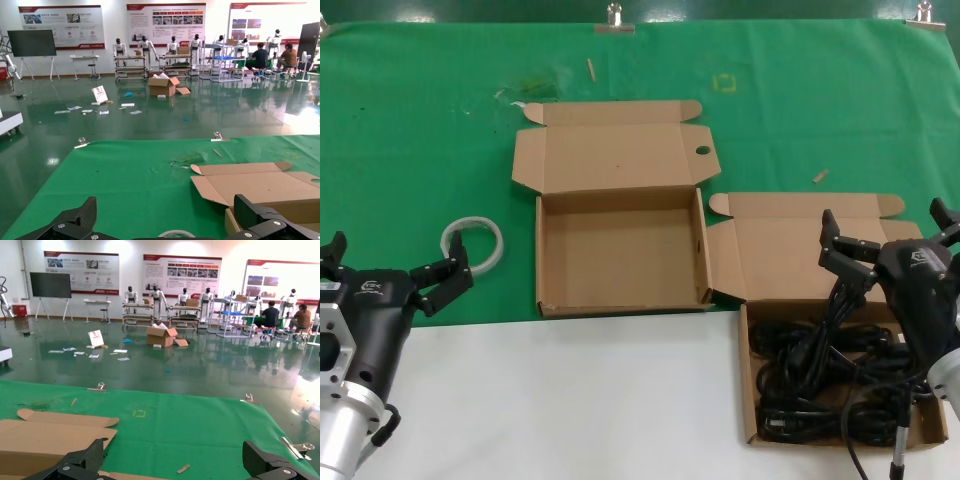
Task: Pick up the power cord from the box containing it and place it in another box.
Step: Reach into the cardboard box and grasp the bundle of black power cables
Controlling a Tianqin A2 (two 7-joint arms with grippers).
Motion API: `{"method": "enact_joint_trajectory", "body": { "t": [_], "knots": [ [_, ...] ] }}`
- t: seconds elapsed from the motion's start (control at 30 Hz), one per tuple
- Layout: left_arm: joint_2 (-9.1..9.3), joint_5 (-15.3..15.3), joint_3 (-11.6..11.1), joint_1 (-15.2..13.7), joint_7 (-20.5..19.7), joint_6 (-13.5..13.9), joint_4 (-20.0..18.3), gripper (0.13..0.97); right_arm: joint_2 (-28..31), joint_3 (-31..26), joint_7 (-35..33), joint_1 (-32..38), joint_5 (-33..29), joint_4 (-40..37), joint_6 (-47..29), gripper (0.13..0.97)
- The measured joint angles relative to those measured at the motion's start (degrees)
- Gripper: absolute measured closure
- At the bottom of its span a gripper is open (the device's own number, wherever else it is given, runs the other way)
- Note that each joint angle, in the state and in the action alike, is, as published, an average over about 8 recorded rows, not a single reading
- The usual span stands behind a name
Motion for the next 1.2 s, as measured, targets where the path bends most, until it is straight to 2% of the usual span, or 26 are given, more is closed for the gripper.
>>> {"method": "enact_joint_trajectory", "body": {
  "t": [1.03,1.2],
  "knots": [
    [0.00,0.00,0.00,0.00,0.00,0.00,0.00,0.132,0.00,0.00,0.00,0.00,0.00,0.00,0.00,0.129],
    [0.00,0.00,0.00,0.00,0.00,0.00,0.00,0.141,0.62,-2.25,-1.28,-0.61,0.42,1.02,2.43,0.129]
  ]
}}
